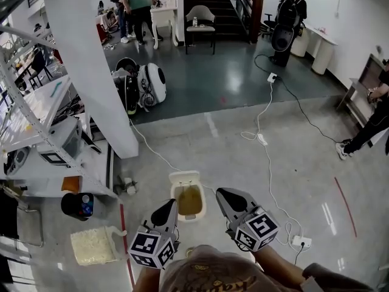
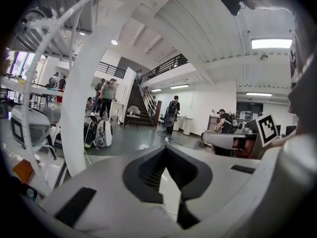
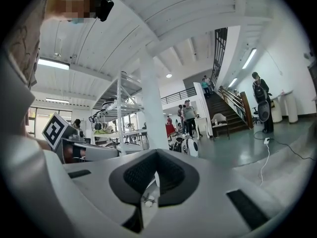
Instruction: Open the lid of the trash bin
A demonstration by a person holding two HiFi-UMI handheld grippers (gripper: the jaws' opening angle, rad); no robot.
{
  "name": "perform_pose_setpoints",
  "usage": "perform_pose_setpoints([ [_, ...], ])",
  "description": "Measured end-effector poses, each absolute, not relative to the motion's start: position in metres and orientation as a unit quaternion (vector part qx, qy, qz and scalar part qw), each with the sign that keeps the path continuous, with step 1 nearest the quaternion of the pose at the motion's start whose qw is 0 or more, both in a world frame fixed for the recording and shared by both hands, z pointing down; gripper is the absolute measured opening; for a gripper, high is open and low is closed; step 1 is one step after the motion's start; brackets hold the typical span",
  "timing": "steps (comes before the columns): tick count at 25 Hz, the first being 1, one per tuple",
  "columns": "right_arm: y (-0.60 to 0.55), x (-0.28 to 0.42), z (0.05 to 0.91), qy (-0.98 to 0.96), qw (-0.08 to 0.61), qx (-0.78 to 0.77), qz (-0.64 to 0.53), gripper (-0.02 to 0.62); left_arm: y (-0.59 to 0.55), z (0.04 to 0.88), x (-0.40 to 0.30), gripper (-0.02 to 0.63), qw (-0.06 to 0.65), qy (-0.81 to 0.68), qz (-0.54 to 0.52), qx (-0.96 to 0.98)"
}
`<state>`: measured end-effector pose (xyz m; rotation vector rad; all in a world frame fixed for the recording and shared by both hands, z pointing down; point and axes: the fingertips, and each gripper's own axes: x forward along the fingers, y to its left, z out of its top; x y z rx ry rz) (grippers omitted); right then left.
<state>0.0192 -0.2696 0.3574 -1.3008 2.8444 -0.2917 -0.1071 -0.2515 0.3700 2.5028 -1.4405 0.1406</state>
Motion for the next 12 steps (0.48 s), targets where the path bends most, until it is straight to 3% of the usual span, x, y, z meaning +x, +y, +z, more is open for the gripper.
perform_pose_setpoints([
  [12, -0.276, 0.002, 0.359, 0.913, -0.014, -0.395, -0.100, 0.031, -0.252, 0.372, -0.123, -0.008, 0.120, -0.507, 0.055, 0.852],
])
